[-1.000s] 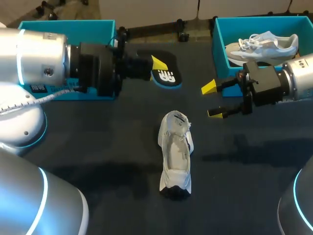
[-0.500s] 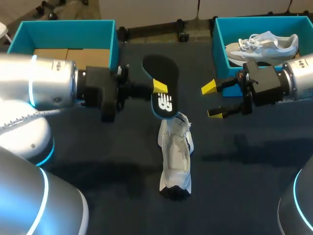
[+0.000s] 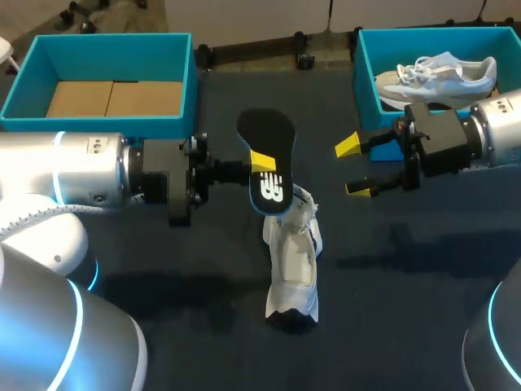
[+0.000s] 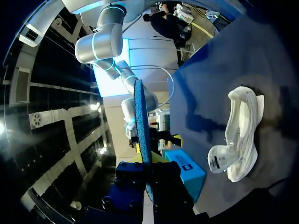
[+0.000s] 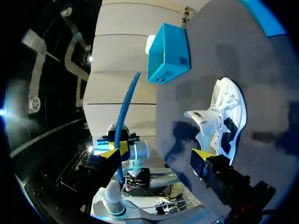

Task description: Take the shoe out of the shoebox, open the shoe tongue, remove and reinsert the insole, then place the shoe into the shoebox

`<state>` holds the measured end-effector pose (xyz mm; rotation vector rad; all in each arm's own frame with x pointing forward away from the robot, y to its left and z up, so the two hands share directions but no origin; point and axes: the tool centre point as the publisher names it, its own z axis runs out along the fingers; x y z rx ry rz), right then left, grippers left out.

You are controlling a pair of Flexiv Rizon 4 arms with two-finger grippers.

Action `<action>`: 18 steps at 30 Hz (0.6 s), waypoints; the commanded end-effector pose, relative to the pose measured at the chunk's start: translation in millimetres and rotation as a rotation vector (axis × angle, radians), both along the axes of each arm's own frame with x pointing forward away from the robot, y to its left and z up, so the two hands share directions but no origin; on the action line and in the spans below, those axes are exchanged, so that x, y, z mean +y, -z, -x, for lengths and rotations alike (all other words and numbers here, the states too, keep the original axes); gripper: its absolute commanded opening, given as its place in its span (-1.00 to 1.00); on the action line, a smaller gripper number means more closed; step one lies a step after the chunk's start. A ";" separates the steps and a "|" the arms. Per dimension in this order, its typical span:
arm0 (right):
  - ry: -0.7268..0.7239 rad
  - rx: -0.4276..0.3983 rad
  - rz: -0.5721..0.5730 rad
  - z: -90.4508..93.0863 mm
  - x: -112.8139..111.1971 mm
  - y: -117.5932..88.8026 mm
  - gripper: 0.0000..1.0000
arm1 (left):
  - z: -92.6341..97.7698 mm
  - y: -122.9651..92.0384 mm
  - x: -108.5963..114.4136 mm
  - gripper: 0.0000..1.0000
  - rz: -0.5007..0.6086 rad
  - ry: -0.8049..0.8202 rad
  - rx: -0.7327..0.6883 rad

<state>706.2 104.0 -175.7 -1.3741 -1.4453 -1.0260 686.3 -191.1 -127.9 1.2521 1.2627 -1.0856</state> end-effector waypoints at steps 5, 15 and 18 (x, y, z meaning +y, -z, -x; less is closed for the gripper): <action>0.000 0.000 0.002 -0.5 1.7 0.7 1.00 | -7.5 25.3 -5.3 -1.00 -0.018 -0.013 -0.111; -0.010 -0.012 -0.003 -2.8 4.6 0.5 1.00 | -15.8 39.8 -14.8 -1.00 -0.015 -0.024 -0.161; -0.020 -0.024 0.006 -8.2 11.5 0.2 1.00 | -17.5 44.6 -17.8 -1.00 -0.020 -0.020 -0.166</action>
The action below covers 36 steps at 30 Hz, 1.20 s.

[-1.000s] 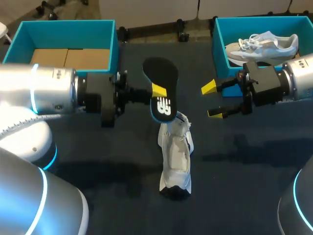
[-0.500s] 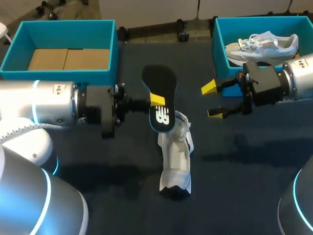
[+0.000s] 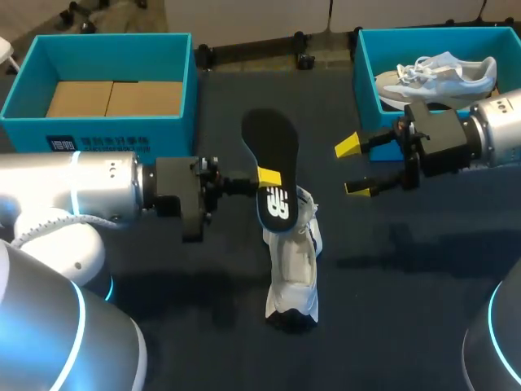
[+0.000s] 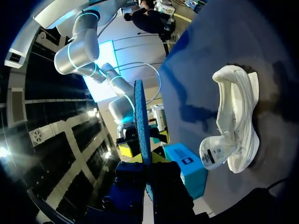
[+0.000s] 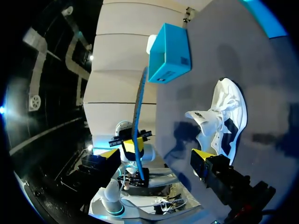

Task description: Take the shoe out of the shoebox, open the shoe tongue, remove and reinsert the insole, then place the shoe into the shoebox

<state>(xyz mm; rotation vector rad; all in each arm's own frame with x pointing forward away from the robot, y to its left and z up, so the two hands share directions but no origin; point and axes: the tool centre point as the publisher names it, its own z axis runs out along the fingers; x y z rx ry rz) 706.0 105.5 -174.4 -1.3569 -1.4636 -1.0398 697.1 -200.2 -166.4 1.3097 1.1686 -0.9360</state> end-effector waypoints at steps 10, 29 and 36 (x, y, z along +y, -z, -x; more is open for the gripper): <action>-0.016 -0.047 -0.008 -21.4 21.0 4.4 1.00 | -3.4 9.1 -20.5 -1.00 -0.007 0.016 -0.024; -0.034 -0.087 -0.037 -31.0 29.3 7.1 1.00 | 7.9 17.1 -30.3 -1.00 -0.022 0.005 -0.059; -0.036 -0.092 -0.045 -32.8 30.9 8.1 1.00 | 6.6 18.3 -30.4 -1.00 -0.021 -0.014 -0.067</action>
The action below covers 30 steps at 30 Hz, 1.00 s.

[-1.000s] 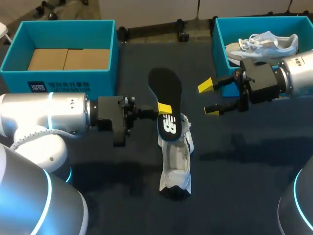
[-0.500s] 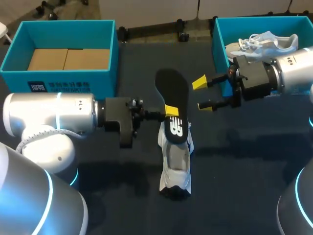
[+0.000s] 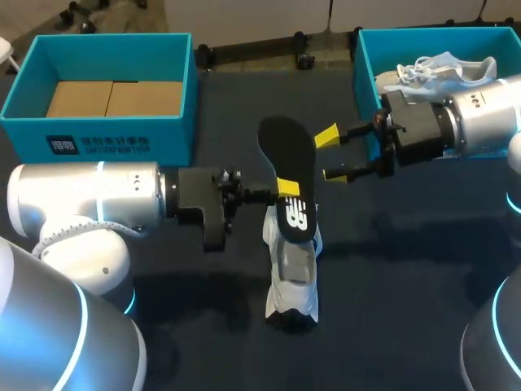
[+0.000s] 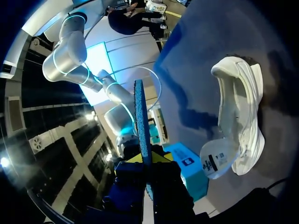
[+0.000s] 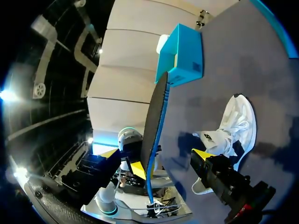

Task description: Take the shoe out of the shoebox, open the shoe tongue, remove and reinsert the insole, then place the shoe into the shoebox

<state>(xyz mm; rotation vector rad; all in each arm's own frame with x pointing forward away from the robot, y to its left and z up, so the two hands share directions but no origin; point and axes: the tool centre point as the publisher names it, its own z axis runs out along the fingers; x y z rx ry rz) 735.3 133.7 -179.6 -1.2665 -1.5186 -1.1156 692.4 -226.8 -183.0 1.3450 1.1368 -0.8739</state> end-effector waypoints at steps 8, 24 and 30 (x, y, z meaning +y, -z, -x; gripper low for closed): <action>0.008 0.001 -0.002 -6.7 12.6 1.6 1.00 | 1.9 1.7 -3.9 -1.00 0.003 -0.008 -0.004; 0.004 0.081 -0.011 9.7 31.2 0.8 0.18 | 1.9 1.7 -3.9 -1.00 0.003 -0.008 -0.004; -0.004 0.058 -0.035 16.8 39.0 -5.9 0.00 | 1.9 1.7 -3.9 -1.00 0.003 -0.008 -0.004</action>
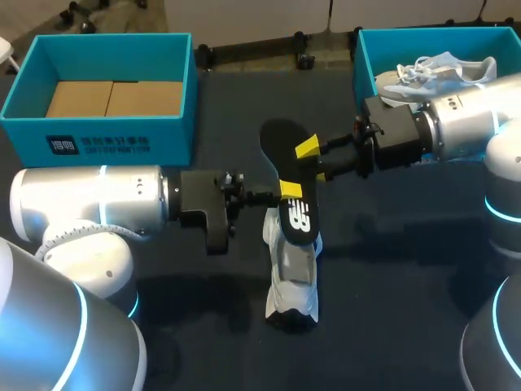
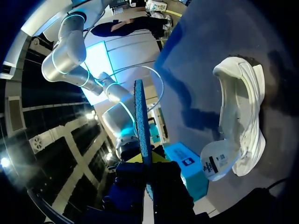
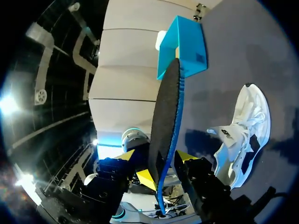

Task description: Take the shoe out of the shoebox, open the shoe tongue, remove and reinsert the insole, then place the shoe into the shoebox

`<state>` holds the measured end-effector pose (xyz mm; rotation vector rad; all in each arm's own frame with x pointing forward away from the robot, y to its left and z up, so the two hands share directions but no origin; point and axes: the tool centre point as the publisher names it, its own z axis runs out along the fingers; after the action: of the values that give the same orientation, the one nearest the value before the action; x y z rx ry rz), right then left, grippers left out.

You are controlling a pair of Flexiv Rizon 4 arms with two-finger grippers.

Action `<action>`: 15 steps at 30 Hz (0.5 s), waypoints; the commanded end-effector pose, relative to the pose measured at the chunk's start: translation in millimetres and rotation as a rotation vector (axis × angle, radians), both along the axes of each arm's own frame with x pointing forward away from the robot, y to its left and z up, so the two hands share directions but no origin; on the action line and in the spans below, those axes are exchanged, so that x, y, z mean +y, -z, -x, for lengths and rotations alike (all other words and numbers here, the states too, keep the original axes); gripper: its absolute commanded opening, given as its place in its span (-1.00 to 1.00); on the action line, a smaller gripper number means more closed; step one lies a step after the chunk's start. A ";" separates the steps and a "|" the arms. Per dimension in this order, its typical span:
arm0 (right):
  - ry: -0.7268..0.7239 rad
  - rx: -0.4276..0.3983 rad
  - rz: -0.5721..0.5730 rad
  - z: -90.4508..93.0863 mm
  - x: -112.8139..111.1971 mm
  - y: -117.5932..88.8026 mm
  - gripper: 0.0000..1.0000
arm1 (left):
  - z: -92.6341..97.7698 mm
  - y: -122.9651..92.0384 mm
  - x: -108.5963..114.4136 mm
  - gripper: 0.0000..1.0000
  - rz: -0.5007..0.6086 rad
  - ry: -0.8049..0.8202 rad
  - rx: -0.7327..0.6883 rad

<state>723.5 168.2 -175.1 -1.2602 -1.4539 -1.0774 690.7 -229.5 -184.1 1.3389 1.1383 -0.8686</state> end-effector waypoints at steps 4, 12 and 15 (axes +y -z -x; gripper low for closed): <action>-0.003 -0.003 -0.005 7.7 9.7 -2.9 -0.03 | 0.1 0.6 -1.1 -1.00 0.001 -0.001 -0.003; -0.023 -0.018 0.012 8.3 18.3 -12.2 -0.17 | 0.1 0.6 -1.1 -1.00 0.001 -0.001 -0.003; -0.018 -0.027 0.007 8.4 18.4 -13.2 -0.20 | 0.1 0.6 -1.1 -1.00 0.001 -0.001 -0.003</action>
<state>714.4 183.9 -162.6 -1.2363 -1.4861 -1.0824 690.7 -229.5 -184.0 1.3388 1.1384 -0.8685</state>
